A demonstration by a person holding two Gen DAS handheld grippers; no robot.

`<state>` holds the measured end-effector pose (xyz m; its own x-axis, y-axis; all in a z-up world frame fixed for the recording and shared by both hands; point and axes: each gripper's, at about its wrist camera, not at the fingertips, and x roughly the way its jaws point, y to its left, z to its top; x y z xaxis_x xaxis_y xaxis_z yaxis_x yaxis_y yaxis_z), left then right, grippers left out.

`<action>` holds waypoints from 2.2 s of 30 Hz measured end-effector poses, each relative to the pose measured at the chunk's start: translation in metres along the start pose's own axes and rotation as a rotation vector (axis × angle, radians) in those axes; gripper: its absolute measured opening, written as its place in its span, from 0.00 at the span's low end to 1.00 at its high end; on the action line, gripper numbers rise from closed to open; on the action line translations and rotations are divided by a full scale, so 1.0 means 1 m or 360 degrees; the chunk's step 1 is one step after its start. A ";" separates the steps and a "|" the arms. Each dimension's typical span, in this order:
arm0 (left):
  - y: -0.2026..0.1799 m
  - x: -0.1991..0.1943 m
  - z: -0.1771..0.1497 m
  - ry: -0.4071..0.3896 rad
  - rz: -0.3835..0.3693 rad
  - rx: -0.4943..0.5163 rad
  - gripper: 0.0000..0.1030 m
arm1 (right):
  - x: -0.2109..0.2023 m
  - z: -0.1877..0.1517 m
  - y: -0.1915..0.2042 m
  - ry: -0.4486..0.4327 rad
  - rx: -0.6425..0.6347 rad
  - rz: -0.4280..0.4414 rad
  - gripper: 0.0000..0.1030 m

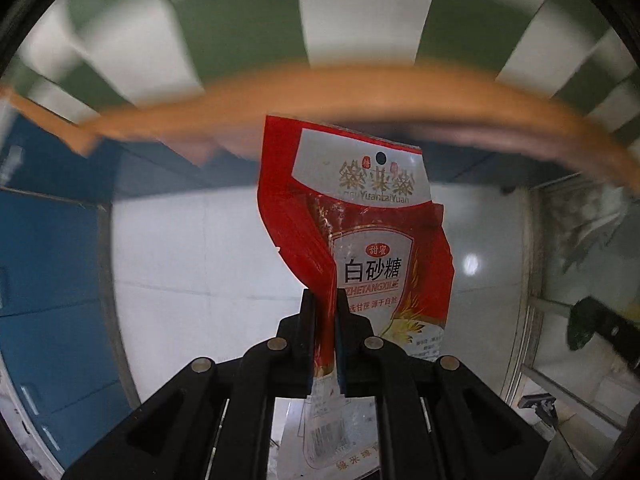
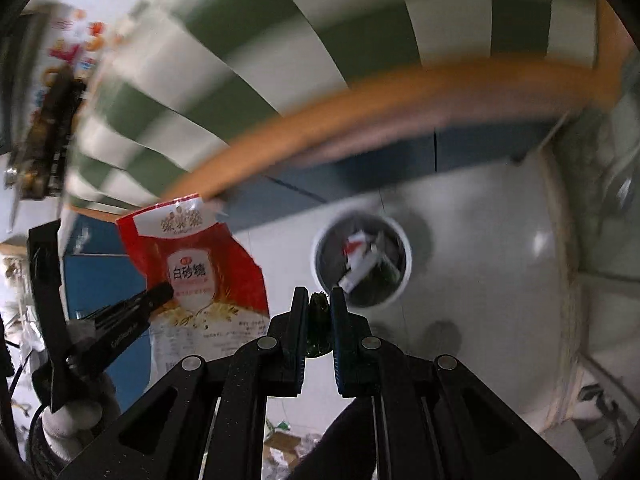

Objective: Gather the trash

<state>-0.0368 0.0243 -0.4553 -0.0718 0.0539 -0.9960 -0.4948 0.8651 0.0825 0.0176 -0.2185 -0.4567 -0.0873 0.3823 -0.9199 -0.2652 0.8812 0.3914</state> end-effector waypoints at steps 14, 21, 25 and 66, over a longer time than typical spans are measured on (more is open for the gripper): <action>-0.043 0.305 0.022 0.0494 -0.0179 -0.0009 0.16 | 0.312 0.026 -0.115 0.0327 0.0081 -0.0086 0.11; -0.026 0.300 0.027 0.0385 -0.0187 -0.0091 0.93 | 0.348 0.040 -0.109 0.0412 0.0059 -0.0123 0.31; -0.016 0.275 0.021 0.0295 -0.0103 -0.0100 0.94 | 0.339 0.043 -0.102 0.0349 0.0009 -0.0220 0.73; 0.020 -0.277 -0.146 -0.0472 -0.0383 -0.0079 0.94 | -0.277 -0.120 0.119 -0.0226 -0.0465 -0.0214 1.00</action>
<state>-0.1535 -0.0463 -0.1731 0.3015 0.0003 -0.9535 -0.5086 0.8459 -0.1606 -0.1052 -0.2530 -0.1577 0.0958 0.3212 -0.9422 -0.5308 0.8172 0.2246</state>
